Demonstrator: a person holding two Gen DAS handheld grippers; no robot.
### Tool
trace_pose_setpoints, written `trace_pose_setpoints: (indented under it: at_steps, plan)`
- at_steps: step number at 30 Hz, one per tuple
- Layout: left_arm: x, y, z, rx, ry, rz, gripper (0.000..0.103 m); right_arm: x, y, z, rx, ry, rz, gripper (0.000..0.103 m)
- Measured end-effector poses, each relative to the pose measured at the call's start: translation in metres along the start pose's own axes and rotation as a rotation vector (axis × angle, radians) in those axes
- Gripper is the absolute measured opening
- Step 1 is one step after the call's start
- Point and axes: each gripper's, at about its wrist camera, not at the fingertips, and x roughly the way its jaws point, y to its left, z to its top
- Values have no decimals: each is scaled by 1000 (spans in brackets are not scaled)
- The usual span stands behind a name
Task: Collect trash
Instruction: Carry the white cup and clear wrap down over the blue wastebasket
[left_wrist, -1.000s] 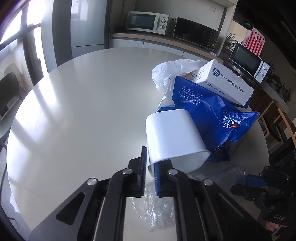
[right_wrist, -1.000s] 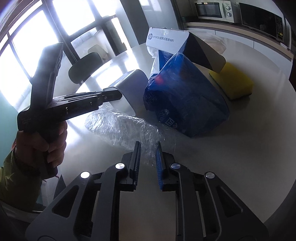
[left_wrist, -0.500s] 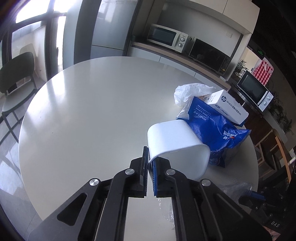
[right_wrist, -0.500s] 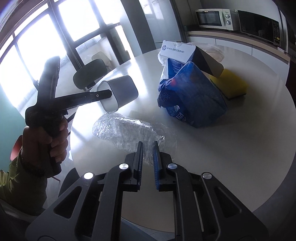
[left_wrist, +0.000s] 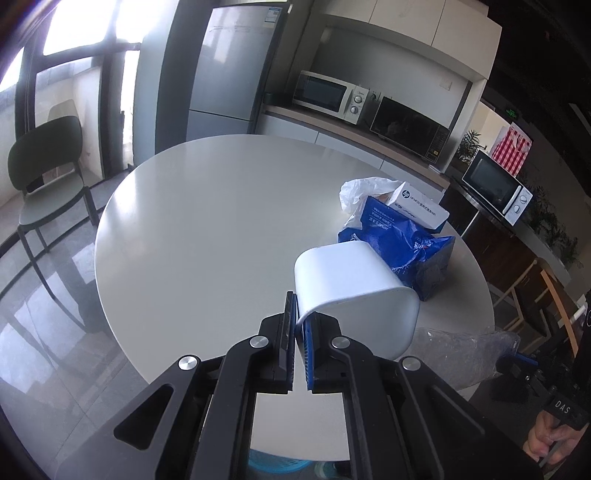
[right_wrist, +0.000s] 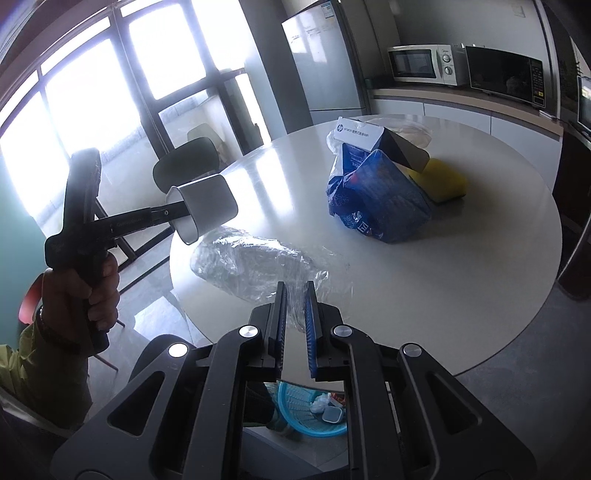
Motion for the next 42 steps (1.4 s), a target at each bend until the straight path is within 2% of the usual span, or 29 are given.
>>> trace_pose_setpoints:
  at_steps: [6, 17, 22, 28, 31, 33, 36, 42]
  plan:
    - [-19, 1, -4, 8, -21, 5, 3, -24, -3, -12, 5, -16, -16, 8]
    - [-56, -14, -37, 53, -20, -37, 3, -68, -3, -41, 31, -49, -50, 8]
    - [-69, -17, -55, 81, -2, -55, 3, -75, 9, -56, 1, -28, -23, 8]
    - [-80, -16, -87, 125, 61, -50, 3, -72, 26, -83, -29, 33, -23, 8]
    - [-79, -13, -105, 133, 105, -45, 3, -68, 29, -97, -47, 65, -50, 8]
    - [-73, -7, -116, 104, 154, -71, 3, -61, 26, -103, -34, 85, -57, 8]
    - [-56, 1, -129, 84, 206, -57, 3, -46, 24, -111, -31, 117, -74, 8]
    - [-29, 6, -151, 82, 265, -49, 3, -14, 12, -128, 20, 184, -64, 8]
